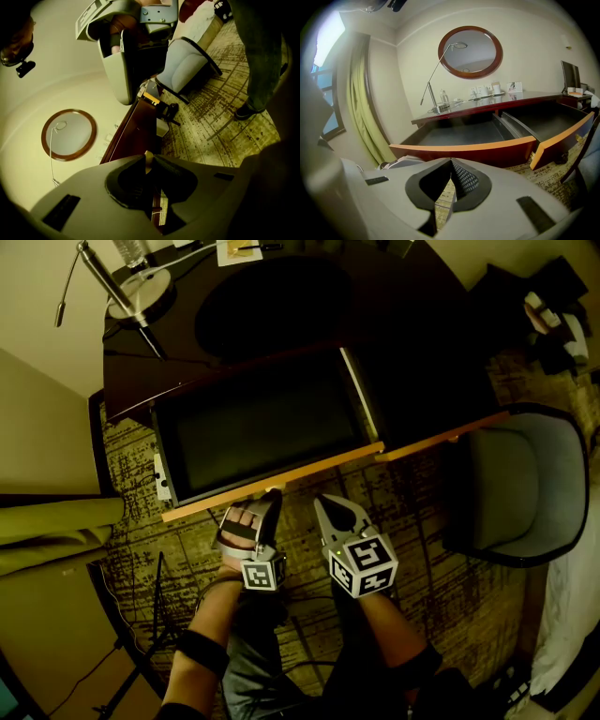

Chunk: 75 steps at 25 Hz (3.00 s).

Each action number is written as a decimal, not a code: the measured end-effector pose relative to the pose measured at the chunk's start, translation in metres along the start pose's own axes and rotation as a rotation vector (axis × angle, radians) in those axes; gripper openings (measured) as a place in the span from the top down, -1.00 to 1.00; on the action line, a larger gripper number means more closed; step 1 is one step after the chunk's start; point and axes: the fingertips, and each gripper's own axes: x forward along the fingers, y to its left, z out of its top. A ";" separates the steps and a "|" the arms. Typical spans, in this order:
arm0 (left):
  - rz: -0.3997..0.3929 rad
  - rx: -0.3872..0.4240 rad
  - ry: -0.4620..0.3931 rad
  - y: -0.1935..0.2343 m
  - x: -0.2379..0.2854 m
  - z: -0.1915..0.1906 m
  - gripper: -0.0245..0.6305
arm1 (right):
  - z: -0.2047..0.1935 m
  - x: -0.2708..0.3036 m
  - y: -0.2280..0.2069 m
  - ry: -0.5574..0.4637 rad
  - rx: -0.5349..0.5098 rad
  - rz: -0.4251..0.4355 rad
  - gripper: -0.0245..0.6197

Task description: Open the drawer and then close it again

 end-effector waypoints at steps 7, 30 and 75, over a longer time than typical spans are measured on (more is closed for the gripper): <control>-0.013 -0.040 0.024 -0.010 -0.018 0.013 0.74 | 0.002 -0.007 0.003 0.008 0.010 0.014 0.92; -0.003 -0.684 0.077 0.255 -0.161 0.139 0.91 | 0.168 -0.143 0.046 -0.068 -0.134 0.150 0.92; 0.066 -1.122 0.050 0.375 -0.174 0.143 0.91 | 0.223 -0.181 0.027 -0.083 -0.134 0.138 0.92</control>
